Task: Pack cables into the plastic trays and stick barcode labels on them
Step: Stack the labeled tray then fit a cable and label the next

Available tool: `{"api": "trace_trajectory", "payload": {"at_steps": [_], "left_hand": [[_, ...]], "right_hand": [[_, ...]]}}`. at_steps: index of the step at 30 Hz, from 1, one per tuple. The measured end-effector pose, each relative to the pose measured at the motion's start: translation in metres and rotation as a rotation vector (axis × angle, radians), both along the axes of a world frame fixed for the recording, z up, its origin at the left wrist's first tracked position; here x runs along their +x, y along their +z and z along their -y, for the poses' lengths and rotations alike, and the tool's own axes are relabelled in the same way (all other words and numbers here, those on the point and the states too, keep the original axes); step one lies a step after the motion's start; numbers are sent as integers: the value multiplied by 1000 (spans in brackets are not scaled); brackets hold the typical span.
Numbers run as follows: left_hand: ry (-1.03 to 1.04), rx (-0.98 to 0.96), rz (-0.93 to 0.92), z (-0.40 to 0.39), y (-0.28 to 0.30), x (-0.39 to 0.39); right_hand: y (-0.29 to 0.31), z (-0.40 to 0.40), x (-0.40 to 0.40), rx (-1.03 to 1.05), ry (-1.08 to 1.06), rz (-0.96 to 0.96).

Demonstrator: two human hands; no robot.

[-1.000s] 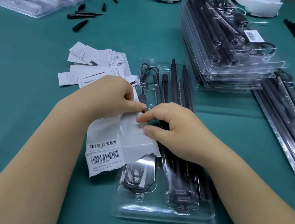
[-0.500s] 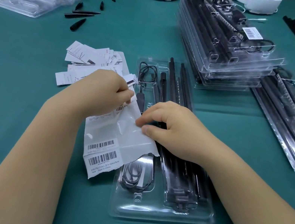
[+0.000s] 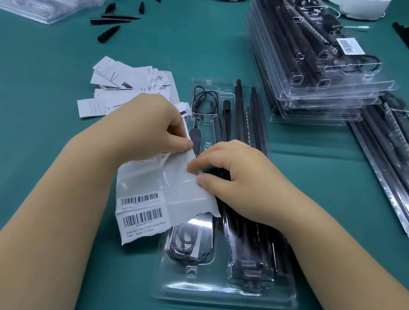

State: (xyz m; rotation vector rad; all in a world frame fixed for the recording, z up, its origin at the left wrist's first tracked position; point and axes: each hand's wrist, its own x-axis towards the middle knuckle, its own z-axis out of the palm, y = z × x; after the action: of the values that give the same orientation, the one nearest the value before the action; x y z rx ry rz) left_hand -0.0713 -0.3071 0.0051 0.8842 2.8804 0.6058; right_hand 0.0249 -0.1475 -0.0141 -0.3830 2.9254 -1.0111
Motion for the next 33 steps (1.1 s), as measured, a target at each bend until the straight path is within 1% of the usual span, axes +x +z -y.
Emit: {"api": "trace_trajectory", "payload": {"at_steps": [3,5,7,10,12,15,17,19,21,23,26,28,29,32,33], "left_hand": [[-1,-24,-44,-1,-2,-1],[20,-9,-23,1,-4,-4],[53,41,39,4,-7,-8],[58,147,203,9,-4,-10],[13,185,279,12,-1,-10],[-15,213,311,14,0,-11],[-17,213,340,13,1,-11],[-12,198,359,14,1,-12],[-6,161,365,16,0,-13],[-3,116,356,14,-1,-13],[-4,119,334,13,0,-11],[-2,125,299,15,2,-10],[-5,124,279,15,3,-10],[-13,113,244,15,4,-8],[-13,102,241,15,4,-8]], "right_hand": [[0,1,-1,8,-1,-8],[-1,0,-1,1,-4,-6],[-1,-1,-1,-10,-4,-6],[-3,-2,-1,-45,-19,-10],[-1,-3,-1,-185,-61,53],[7,-5,-4,-465,-134,133],[13,-5,-6,-572,-223,167],[18,-1,-9,-613,-302,249],[21,3,-13,-517,-342,321],[22,7,-20,-444,-357,354],[26,9,-28,-398,-389,350],[26,11,-30,-306,-388,339],[24,12,-31,-213,-381,316],[18,19,-32,178,-370,154],[17,22,-30,269,-374,116]]}}
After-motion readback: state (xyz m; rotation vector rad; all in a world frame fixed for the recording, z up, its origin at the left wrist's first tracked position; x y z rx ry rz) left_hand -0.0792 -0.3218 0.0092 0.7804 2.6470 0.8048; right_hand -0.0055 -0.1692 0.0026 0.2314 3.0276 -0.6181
